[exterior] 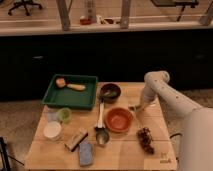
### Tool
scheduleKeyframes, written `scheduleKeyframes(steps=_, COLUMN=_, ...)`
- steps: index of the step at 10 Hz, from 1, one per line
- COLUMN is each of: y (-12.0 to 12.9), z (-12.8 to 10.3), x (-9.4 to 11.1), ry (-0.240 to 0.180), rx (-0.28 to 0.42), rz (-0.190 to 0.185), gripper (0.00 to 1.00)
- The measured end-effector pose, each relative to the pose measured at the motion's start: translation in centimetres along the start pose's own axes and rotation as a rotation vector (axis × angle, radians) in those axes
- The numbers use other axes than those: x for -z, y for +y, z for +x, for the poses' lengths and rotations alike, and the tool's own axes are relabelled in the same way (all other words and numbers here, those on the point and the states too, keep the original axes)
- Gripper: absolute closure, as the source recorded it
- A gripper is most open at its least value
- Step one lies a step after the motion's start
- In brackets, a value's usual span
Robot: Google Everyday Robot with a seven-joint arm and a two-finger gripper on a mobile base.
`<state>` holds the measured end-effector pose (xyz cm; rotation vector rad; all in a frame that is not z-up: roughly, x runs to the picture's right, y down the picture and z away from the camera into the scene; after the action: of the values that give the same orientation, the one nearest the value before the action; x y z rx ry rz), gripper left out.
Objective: Place fork in metal cup
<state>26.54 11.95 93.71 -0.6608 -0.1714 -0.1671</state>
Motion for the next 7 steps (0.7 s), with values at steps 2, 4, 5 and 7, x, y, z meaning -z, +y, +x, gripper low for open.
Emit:
scheduleKeyframes(steps=2, y=-0.1, z=0.1, x=0.1, ry=-0.003, rx=0.002, rz=0.008, gripper=1.0)
scheduleKeyframes(steps=4, y=-0.2, z=0.1, x=1.7, ry=-0.003, rx=0.015, rz=0.037, gripper=1.0)
scheduleKeyframes(steps=5, y=-0.5, z=-0.3, x=2.6, ry=-0.003, rx=0.028, rz=0.049, gripper=1.0)
scheduleKeyframes(steps=7, y=-0.7, z=-0.7, x=4.5, ry=-0.005, rx=0.059, rz=0.074, gripper=1.0)
